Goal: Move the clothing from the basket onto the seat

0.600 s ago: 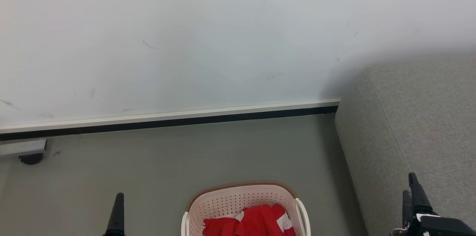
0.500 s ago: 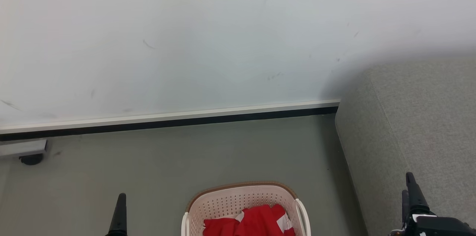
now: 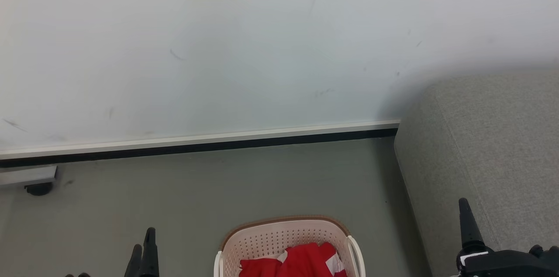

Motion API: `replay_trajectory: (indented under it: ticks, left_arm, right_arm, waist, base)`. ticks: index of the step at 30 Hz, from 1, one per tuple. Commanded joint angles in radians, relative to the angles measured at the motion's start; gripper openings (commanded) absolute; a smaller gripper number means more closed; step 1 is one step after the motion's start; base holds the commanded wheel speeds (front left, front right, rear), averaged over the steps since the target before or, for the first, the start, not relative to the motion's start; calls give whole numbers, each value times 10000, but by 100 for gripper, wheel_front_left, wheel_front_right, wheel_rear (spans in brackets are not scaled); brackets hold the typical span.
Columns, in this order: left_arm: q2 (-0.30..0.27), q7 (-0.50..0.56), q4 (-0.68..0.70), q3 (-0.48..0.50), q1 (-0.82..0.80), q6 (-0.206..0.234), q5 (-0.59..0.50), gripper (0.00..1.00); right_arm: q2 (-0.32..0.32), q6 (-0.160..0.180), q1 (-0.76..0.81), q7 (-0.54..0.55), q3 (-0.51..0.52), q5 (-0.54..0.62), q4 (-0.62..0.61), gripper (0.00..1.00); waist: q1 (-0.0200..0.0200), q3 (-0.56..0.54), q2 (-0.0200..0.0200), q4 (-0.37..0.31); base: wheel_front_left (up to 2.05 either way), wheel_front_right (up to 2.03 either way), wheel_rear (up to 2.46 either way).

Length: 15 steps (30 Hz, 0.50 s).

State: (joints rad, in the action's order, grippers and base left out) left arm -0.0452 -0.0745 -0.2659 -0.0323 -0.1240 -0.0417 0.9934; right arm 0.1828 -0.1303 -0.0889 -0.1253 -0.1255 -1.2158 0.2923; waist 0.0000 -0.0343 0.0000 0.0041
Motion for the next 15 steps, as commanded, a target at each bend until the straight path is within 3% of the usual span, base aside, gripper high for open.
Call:
replay_trajectory:
  ticks: [1,15]
  left_arm:
    - [-54,-118,182,10,41,79,-442,100]
    - [-95,-528,31,-278,364,173,-2671,100]
  right_arm:
    - [-12,-4,13,67,47,485,-199,100]
    - [-284,-4,475,567,305,3142,-794,100]
  waist:
    - [0,-11,0,7]
    - [0,-186,0,33]
  base:
    - [0,0,0]
    - [0,0,0]
